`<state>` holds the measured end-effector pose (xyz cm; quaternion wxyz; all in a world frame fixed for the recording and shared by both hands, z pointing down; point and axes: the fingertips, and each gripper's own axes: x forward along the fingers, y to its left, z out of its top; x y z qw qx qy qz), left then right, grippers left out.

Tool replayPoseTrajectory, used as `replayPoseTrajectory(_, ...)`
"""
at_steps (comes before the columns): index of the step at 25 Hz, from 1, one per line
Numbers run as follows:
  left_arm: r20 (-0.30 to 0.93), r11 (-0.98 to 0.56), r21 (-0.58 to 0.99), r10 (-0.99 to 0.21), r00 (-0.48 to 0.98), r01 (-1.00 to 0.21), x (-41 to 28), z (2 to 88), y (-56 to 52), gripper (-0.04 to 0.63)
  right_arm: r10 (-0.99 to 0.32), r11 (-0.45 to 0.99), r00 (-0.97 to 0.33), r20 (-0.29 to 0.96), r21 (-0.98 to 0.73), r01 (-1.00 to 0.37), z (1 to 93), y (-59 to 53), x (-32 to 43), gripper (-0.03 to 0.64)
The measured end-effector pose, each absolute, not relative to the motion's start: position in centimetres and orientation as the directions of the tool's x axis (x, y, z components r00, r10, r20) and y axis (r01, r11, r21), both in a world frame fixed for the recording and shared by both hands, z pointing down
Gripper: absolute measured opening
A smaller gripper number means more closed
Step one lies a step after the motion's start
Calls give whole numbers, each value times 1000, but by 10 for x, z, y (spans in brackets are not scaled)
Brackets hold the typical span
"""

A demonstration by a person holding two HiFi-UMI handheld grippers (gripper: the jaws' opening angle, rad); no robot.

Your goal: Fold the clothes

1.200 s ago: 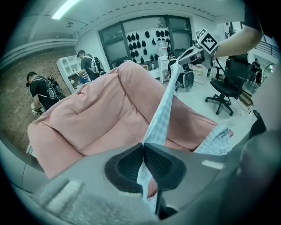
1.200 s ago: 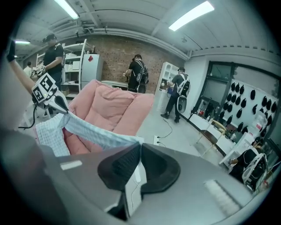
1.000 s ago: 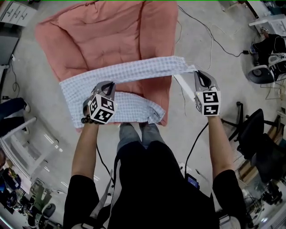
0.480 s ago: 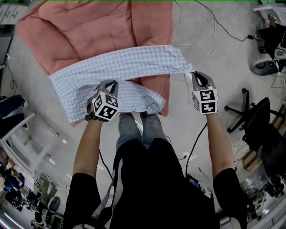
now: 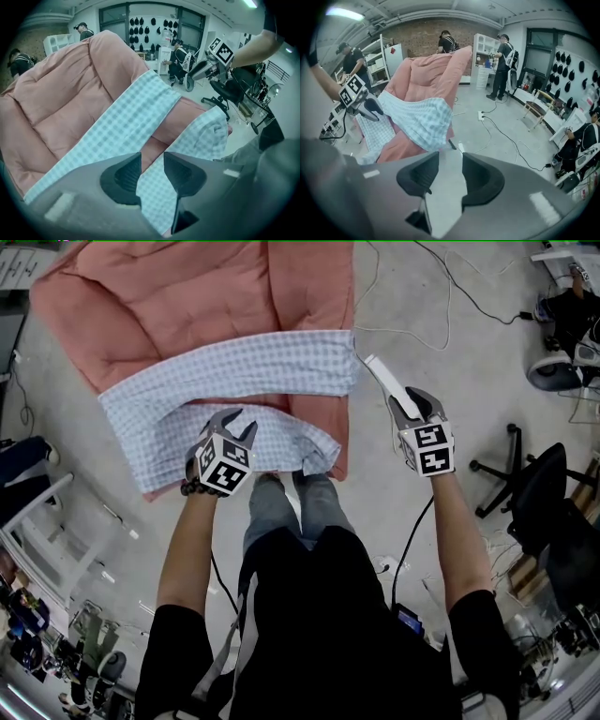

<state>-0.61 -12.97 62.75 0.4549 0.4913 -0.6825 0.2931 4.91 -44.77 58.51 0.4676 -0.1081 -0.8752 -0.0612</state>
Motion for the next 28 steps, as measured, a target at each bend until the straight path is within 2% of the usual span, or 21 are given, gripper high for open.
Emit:
replayPoseTrajectory(4, 901, 358, 63, -421, -101, -932, 0, 625, -132, 155, 158, 976, -560, 813, -44, 212, 576, -437, 55, 156)
replayPoseTrajectory(11, 881, 391, 98, -463, -103, -915, 39, 619, -129, 149, 272, 954, -545, 793, -150, 258, 570, -369, 85, 153)
replayPoseTrajectory(19, 873, 461, 134, -473, -115, -877, 112, 603, -86, 143, 371, 888, -458, 808, -163, 430, 579, -279, 110, 153)
replayPoseTrajectory(24, 876, 510, 134, -462, -140, -849, 148, 591, -50, 143, 346, 839, -340, 874, -126, 530, 606, -247, 128, 209)
replayPoseTrajectory(26, 876, 531, 137, -459, -148, -836, 161, 590, -44, 143, 322, 832, -327, 888, -101, 546, 610, -245, 131, 196)
replayPoseTrajectory(28, 877, 548, 143, -457, -151, -824, 172, 591, -41, 143, 302, 831, -341, 890, -70, 551, 609, -246, 129, 125)
